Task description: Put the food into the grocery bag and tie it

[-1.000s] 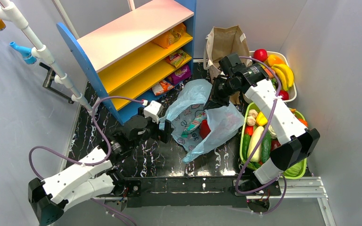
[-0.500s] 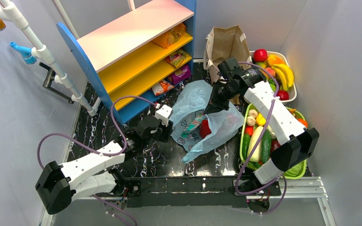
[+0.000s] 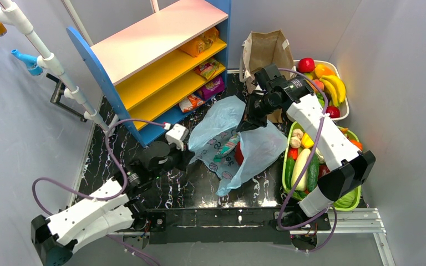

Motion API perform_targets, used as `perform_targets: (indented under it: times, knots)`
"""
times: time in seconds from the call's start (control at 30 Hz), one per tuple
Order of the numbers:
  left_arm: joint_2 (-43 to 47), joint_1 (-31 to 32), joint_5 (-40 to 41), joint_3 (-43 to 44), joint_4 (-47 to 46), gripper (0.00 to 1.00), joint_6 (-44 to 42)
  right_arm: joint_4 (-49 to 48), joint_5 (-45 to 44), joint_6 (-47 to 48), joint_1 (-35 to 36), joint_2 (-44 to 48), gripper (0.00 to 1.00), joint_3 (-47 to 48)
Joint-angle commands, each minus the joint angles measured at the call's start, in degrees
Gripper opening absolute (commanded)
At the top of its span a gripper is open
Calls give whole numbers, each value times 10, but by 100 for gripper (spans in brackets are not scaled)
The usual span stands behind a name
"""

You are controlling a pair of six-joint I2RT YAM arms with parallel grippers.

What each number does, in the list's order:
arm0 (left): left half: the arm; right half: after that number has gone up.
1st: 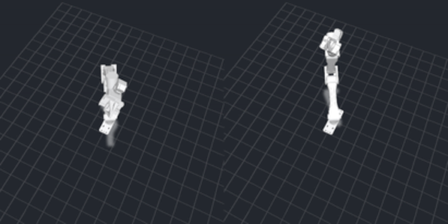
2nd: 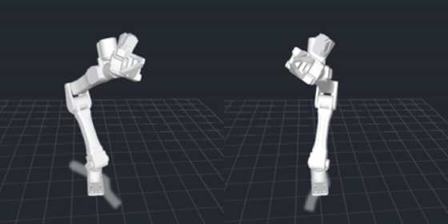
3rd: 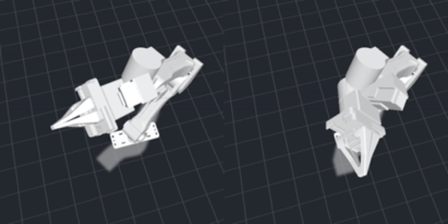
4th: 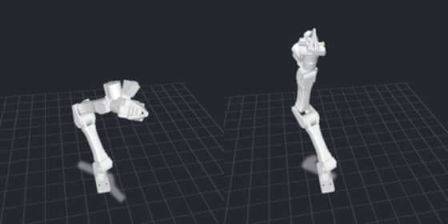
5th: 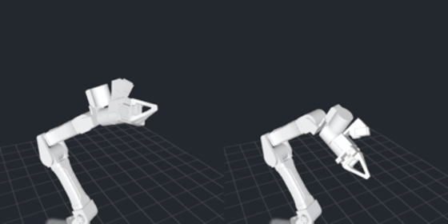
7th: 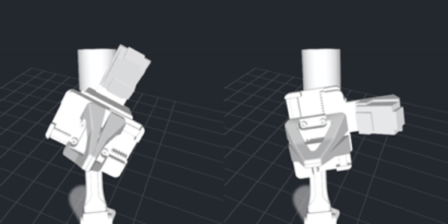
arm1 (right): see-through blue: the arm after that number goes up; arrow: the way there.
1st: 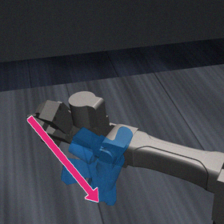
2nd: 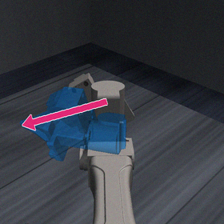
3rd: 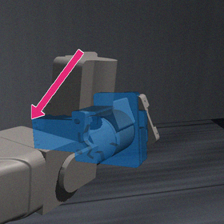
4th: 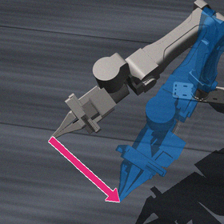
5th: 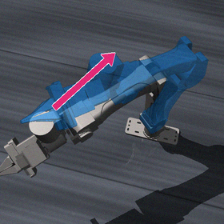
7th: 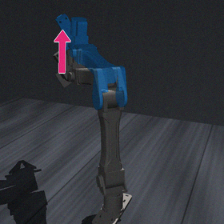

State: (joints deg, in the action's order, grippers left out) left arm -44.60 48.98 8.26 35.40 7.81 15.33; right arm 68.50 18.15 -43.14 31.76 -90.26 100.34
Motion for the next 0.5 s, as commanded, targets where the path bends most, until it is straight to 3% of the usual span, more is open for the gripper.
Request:
perform_targets:
  times: [0.0,0.07,0.1,0.2,0.27,0.33,0.47]
  knots:
    - [46,3,-1,8,97,0,79,-1,16,23,13,9,1,9]
    - [53,3,0,20,119,5,88,-17,20,21,14,16,1,-12]
    - [53,3,-3,30,129,16,86,-26,22,18,14,18,1,-22]
    - [36,4,-14,85,189,67,61,-32,29,11,14,12,1,-29]
    - [25,3,-13,122,225,88,42,-26,32,12,15,5,1,-18]
    - [18,4,-31,152,237,89,16,-22,18,14,15,2,1,-6]
    - [-4,4,-159,168,204,69,-50,-28,-5,12,15,4,1,4]
